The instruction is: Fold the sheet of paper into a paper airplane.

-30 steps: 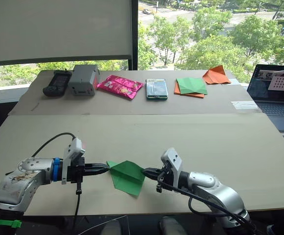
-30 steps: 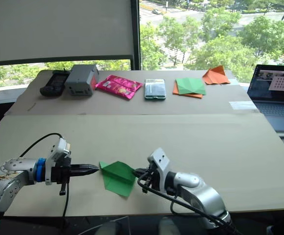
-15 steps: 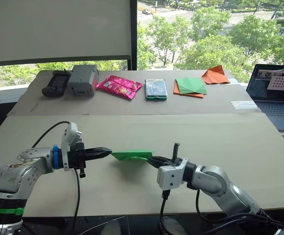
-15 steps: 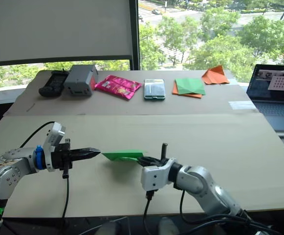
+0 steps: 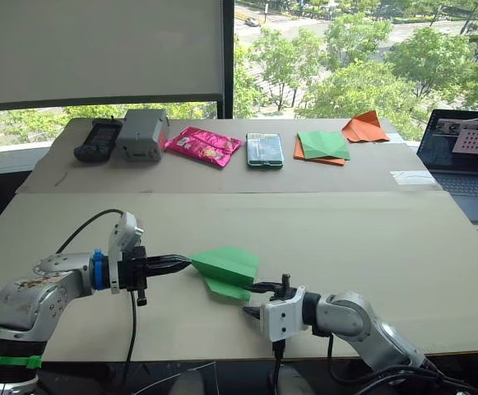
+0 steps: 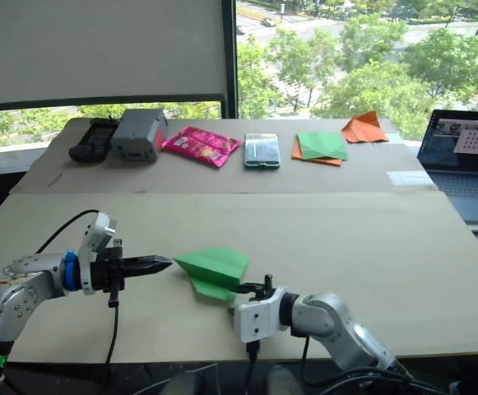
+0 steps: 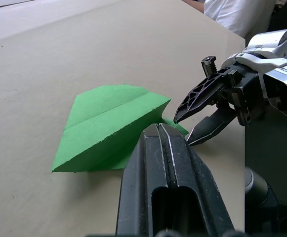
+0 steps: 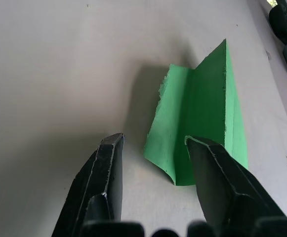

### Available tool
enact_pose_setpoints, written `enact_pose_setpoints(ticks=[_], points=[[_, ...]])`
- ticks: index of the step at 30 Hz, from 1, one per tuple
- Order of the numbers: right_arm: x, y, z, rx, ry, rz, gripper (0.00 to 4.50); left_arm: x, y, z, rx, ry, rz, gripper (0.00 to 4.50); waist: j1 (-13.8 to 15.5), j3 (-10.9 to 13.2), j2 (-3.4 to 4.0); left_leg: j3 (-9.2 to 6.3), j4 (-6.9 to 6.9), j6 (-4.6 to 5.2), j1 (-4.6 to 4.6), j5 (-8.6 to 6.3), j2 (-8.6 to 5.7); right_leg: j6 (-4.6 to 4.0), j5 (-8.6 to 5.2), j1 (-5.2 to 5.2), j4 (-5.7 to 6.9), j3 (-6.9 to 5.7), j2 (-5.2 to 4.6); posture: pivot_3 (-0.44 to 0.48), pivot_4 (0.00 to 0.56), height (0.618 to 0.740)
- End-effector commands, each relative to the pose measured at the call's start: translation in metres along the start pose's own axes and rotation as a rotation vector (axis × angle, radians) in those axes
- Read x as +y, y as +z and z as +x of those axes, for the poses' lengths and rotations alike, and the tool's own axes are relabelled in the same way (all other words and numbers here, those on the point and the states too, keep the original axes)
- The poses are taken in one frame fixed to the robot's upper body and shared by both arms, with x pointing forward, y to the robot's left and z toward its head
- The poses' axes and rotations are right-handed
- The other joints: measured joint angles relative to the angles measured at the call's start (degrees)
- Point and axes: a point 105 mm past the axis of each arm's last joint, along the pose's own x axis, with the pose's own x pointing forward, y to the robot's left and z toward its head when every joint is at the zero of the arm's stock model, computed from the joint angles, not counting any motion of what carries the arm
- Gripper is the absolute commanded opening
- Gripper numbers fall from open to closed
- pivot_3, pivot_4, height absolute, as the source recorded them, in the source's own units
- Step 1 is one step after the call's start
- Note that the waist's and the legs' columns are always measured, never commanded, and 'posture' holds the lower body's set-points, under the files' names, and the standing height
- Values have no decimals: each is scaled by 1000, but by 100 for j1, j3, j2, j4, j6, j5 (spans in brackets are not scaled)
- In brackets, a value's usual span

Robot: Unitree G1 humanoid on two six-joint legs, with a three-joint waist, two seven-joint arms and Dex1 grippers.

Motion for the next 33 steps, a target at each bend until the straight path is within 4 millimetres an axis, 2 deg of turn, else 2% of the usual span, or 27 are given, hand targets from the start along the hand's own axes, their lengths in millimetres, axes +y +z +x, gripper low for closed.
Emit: enact_pose_setpoints(ticks=[1,2,3,7,9,17,28,33], points=[[-19,12,-15,-38,-56,56,2298,1,10,3,-4,-8,45,0,5,0,-1,-1,0,0,-1,0,0,0,0,0,-1,-1,0,0,150,740],[-24,16,-18,-53,-73,92,2298,2,10,5,-4,-10,45,0,2,0,0,0,1,0,-1,0,0,0,0,1,-1,0,0,0,150,740],[-31,18,-22,-68,-102,152,2019,4,11,8,-7,-8,43,0,2,0,0,0,2,0,-1,0,0,0,0,1,0,0,0,0,150,740],[-44,21,-26,-95,-170,301,743,11,7,21,-4,-4,41,0,-4,-3,-2,-2,2,0,0,0,0,2,1,3,5,0,3,0,150,740],[-50,21,-23,-104,-209,353,58,20,4,35,-11,18,37,0,7,-5,1,-4,3,0,0,0,-1,3,3,5,6,-1,4,0,150,740],[-54,23,-22,-108,-252,455,21,38,-16,59,40,10,92,0,-4,-6,1,-5,10,2,-3,2,-5,8,12,7,9,0,5,0,150,740],[-56,21,-24,-82,-312,532,21,35,-45,46,178,-37,181,0,-12,-9,7,-6,9,3,-3,2,-4,8,12,6,10,2,5,0,150,740],[-58,18,-23,-71,-319,549,21,35,-52,48,198,-33,197,0,17,-9,7,-6,10,3,-7,2,-5,8,12,6,7,1,4,0,150,740]])
